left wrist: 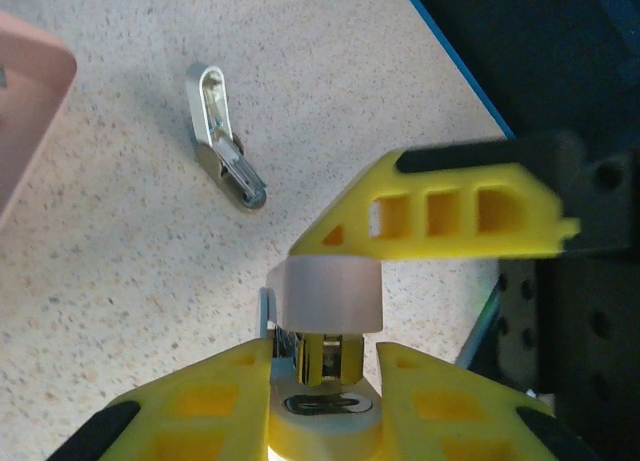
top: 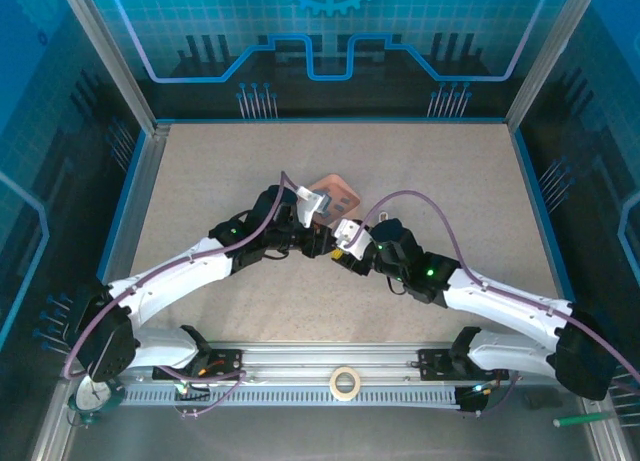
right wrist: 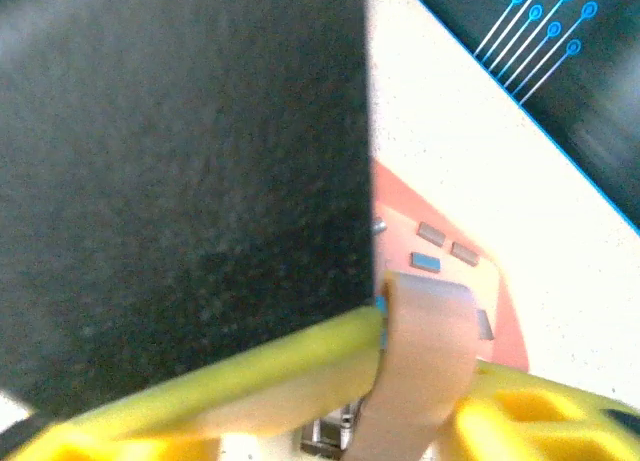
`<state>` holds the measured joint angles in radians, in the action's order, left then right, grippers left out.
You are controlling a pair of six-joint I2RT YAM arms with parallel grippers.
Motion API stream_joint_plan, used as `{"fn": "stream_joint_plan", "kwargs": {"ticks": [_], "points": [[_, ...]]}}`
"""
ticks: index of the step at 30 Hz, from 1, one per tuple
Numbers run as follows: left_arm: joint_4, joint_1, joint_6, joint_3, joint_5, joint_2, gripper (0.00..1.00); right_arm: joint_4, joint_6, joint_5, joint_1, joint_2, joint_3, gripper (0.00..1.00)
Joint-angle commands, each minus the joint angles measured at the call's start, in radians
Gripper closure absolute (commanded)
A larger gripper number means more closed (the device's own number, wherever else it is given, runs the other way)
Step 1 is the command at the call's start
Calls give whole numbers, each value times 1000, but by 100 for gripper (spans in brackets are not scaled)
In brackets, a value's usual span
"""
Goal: Load the staples into the stapler
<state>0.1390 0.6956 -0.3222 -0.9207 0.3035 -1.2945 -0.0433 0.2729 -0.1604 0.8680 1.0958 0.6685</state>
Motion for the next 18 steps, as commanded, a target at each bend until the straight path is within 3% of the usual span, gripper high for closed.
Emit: {"fn": "stream_joint_plan", "kwargs": {"ticks": [1,3,9,15,18], "points": [[-84,-9,179,41,12,39,95,8,-34,107,-29,-86,-6,38],[-132,-10,263,71,40,55,100,50,-57,204,-78,-129,-12,37],[-196,-10,506,126,237,86,100,129,-30,634,-246,-198,-26,38],[-196,-10,696,175,342,131,100,217,27,765,-279,-160,27,40],[-177,-10,737,174,360,138,100,268,59,819,-282,-124,60,46]]}}
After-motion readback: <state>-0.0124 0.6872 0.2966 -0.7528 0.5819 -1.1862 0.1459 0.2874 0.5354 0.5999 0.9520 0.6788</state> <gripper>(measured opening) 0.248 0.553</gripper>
